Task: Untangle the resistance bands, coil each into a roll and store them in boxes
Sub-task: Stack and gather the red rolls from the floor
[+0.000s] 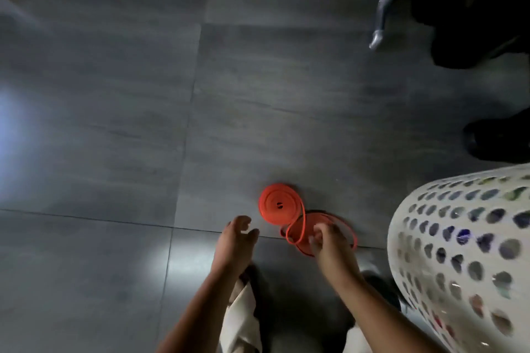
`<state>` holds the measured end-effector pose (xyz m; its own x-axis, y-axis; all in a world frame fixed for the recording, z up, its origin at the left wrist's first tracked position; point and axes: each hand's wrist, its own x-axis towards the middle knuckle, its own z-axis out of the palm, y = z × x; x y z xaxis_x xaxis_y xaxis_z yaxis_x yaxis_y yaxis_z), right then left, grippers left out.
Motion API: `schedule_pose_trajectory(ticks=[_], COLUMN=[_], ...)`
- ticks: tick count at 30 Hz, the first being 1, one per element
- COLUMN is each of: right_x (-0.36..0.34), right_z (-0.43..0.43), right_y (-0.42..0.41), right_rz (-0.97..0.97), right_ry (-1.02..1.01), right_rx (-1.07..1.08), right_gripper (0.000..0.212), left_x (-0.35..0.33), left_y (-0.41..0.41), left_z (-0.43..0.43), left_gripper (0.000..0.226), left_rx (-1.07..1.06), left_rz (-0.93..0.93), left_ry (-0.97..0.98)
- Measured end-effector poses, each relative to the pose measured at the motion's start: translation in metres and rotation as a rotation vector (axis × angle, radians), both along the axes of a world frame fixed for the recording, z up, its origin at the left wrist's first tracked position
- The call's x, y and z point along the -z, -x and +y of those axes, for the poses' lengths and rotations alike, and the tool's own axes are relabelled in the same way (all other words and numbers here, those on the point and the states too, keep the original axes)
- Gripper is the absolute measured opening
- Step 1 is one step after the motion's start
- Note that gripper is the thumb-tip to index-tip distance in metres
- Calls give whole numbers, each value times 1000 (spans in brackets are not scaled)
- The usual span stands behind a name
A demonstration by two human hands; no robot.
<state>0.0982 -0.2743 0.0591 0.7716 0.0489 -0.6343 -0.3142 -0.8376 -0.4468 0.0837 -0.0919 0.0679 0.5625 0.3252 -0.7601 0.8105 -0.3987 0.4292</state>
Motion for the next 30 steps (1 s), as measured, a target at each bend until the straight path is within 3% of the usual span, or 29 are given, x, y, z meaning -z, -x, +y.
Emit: schedule_pose_trajectory(ticks=[6,9,14,18,24,28,30], right_x=[105,127,134,134,137,140,139], right_z=[9,19,29,41,61,86,102], right_y=[-31,-39,-34,-30,-29,-45,-62], right_rz=[-78,-45,-79,-110,-176,-257,-293], right_ry=[97,162,199,187,175,53,-32], right_rx=[-2,-31,-32,36,-26,-13,-19], right_gripper=[47,45,33,35,44,46,44], left_x=[108,134,141,142,144,146,147], left_y=[-35,-44,-47,-45,-45,-43,-45], left_z=[-12,-15,-17,-15,2,21,30], left_gripper=[41,39,34,24,16,25,19], left_rx=[43,23,-18,-121,-247,-465,-618], left_rz=[-28,-48,-50,-52,-95,-79,-84], left_ry=[-55,-73,-62,-10,37,99,176])
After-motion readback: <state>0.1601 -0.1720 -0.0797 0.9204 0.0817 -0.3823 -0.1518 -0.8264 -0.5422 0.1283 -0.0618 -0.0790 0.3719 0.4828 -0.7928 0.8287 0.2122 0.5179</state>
